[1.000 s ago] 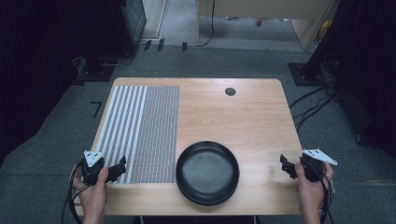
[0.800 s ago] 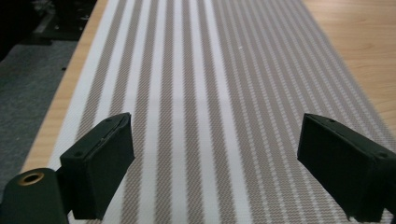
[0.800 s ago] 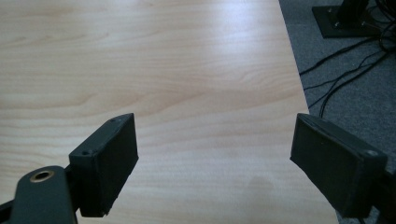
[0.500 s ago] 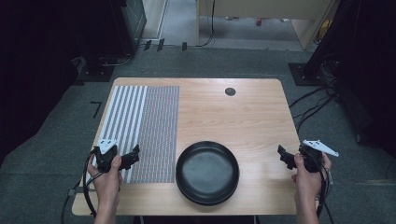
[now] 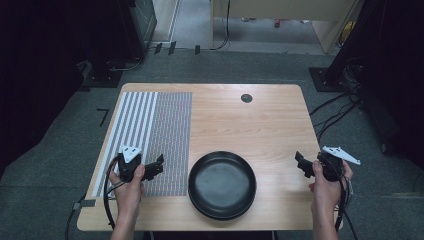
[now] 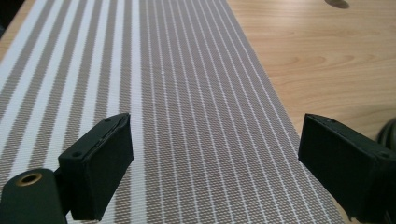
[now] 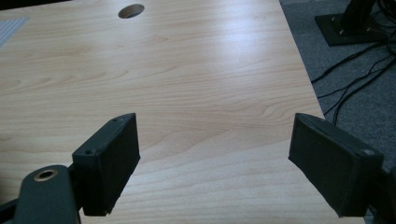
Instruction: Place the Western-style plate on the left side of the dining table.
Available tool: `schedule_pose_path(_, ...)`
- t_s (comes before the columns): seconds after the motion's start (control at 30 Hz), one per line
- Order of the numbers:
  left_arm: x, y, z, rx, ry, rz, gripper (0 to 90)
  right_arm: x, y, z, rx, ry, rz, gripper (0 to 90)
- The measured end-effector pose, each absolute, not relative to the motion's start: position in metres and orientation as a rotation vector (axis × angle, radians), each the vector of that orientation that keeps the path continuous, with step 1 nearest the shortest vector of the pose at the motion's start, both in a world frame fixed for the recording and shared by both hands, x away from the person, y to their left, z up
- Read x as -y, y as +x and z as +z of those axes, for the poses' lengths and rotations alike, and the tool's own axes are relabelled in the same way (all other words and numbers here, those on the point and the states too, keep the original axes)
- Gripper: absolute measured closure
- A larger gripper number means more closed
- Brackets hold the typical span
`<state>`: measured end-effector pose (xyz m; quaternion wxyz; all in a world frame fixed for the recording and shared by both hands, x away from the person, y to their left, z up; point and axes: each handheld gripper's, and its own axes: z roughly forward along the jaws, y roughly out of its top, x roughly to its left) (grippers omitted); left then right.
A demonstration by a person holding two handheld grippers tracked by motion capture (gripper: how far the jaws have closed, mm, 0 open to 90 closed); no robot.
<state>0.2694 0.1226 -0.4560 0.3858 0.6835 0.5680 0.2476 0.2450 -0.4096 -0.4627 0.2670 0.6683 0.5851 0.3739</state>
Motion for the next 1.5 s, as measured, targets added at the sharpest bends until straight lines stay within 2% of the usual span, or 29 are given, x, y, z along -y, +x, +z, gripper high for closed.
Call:
schedule_pose_path(0.33,-0.106,0.262,-0.455,-1.397,1.721,0.588,10.0,0.393,0.245,-0.466,-1.603,1.773,1.033,16.9)
schedule_pose_path(1.5,-0.065,0.247,-0.457,-1.29,1.831,0.505,10.2,0.343,0.244,-0.46,-1.739,1.675,1.178,18.5)
